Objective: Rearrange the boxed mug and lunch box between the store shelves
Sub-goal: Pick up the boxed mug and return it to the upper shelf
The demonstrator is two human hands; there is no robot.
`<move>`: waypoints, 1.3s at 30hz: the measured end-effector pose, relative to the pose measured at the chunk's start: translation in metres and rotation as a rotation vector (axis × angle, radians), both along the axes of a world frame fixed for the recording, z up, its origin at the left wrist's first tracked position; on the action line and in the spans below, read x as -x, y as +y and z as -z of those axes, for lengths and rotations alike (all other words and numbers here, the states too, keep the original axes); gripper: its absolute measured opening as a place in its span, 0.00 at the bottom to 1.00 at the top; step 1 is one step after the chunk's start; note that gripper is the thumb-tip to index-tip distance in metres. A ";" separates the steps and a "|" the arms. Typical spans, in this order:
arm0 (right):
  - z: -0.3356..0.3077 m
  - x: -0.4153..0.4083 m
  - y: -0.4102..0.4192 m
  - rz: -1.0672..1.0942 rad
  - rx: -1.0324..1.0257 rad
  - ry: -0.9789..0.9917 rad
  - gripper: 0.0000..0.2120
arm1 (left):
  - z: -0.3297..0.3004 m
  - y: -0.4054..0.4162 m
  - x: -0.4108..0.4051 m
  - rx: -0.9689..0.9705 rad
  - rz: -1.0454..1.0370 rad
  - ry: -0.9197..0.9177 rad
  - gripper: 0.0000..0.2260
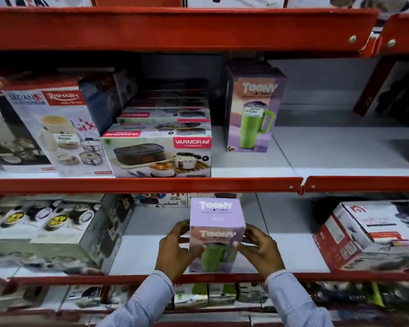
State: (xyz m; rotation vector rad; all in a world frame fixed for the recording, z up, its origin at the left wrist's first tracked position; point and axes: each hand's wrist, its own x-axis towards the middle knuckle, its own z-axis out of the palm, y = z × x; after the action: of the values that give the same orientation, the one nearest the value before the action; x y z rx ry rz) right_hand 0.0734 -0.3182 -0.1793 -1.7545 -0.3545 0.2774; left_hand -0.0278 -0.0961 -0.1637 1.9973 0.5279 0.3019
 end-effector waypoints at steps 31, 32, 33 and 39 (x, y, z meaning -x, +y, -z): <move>-0.222 -0.112 -0.036 0.179 -0.242 -0.570 0.17 | -0.205 -0.067 -0.128 -0.366 0.026 -0.645 0.28; -0.219 -0.117 -0.035 0.182 -0.227 -0.559 0.17 | -0.203 -0.066 -0.132 -0.365 0.029 -0.636 0.28; -0.216 -0.122 -0.035 0.188 -0.212 -0.549 0.17 | -0.202 -0.066 -0.136 -0.360 0.034 -0.622 0.28; -0.208 -0.135 -0.035 0.203 -0.155 -0.535 0.20 | -0.197 -0.066 -0.146 -0.373 0.050 -0.574 0.24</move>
State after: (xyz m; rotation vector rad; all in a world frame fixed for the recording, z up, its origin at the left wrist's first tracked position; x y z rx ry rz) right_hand 0.2082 -0.3530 0.0290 -1.6765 -0.5588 -0.3663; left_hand 0.1177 -0.1621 0.0331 2.1399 0.0535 0.9619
